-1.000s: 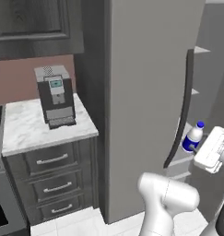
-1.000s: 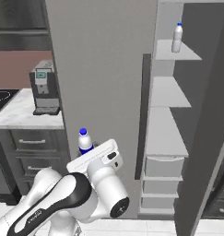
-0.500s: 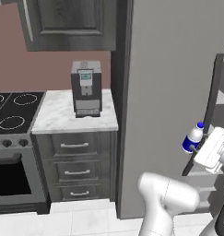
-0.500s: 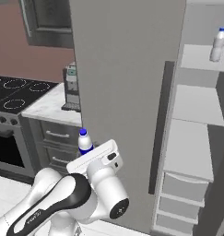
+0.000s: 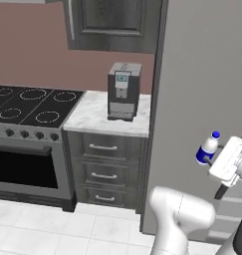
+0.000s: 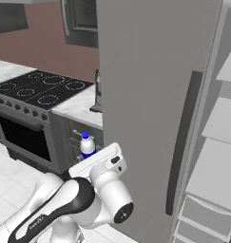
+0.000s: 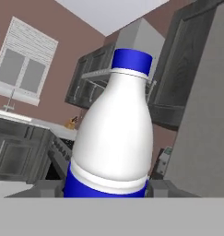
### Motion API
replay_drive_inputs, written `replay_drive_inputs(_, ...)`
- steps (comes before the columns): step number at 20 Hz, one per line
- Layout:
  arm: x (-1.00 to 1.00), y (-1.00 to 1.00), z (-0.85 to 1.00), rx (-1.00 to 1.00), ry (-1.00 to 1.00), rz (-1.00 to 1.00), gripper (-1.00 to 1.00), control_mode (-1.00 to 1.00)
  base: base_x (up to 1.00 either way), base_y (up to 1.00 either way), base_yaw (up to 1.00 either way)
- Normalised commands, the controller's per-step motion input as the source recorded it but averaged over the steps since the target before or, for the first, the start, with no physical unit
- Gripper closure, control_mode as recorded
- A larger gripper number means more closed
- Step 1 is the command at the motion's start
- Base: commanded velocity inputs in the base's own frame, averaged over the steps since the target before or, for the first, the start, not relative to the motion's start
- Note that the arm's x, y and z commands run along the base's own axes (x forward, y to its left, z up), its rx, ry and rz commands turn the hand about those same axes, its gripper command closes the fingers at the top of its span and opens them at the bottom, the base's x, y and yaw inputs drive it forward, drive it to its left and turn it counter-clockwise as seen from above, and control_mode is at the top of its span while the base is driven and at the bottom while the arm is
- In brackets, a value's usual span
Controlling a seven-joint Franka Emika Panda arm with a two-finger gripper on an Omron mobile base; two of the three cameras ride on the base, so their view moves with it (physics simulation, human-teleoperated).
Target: Take the bottled waters from the counter and place them in the freezer to freeze. Close the freezer door after placing the bottles.
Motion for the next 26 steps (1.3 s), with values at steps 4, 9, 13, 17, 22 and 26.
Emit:
replay_drive_inputs(4, 0.0, 0.0, 0.0, 0.0, 0.0, 0.0, 1.0, 1.0, 0.0, -0.26, 0.08)
replay_drive_inputs(9, 0.0, 0.0, 0.0, 0.0, 0.0, 0.0, 1.0, 1.0, 0.0, -0.38, -0.06)
replay_drive_inputs(13, 0.0, 0.0, 0.0, 0.0, 0.0, 0.0, 1.0, 1.0, 0.0, -0.36, -0.07)
replay_drive_inputs(17, 0.0, 0.0, 0.0, 0.0, 0.0, 0.0, 1.0, 1.0, 0.0, -0.29, -0.08)
replay_drive_inputs(22, 0.0, 0.0, 0.0, 0.0, 0.0, 0.0, 1.0, 1.0, 0.06, -0.37, -0.11)
replay_drive_inputs(26, 0.0, 0.0, 0.0, 0.0, 0.0, 0.0, 1.0, 1.0, 0.09, -0.48, -0.12)
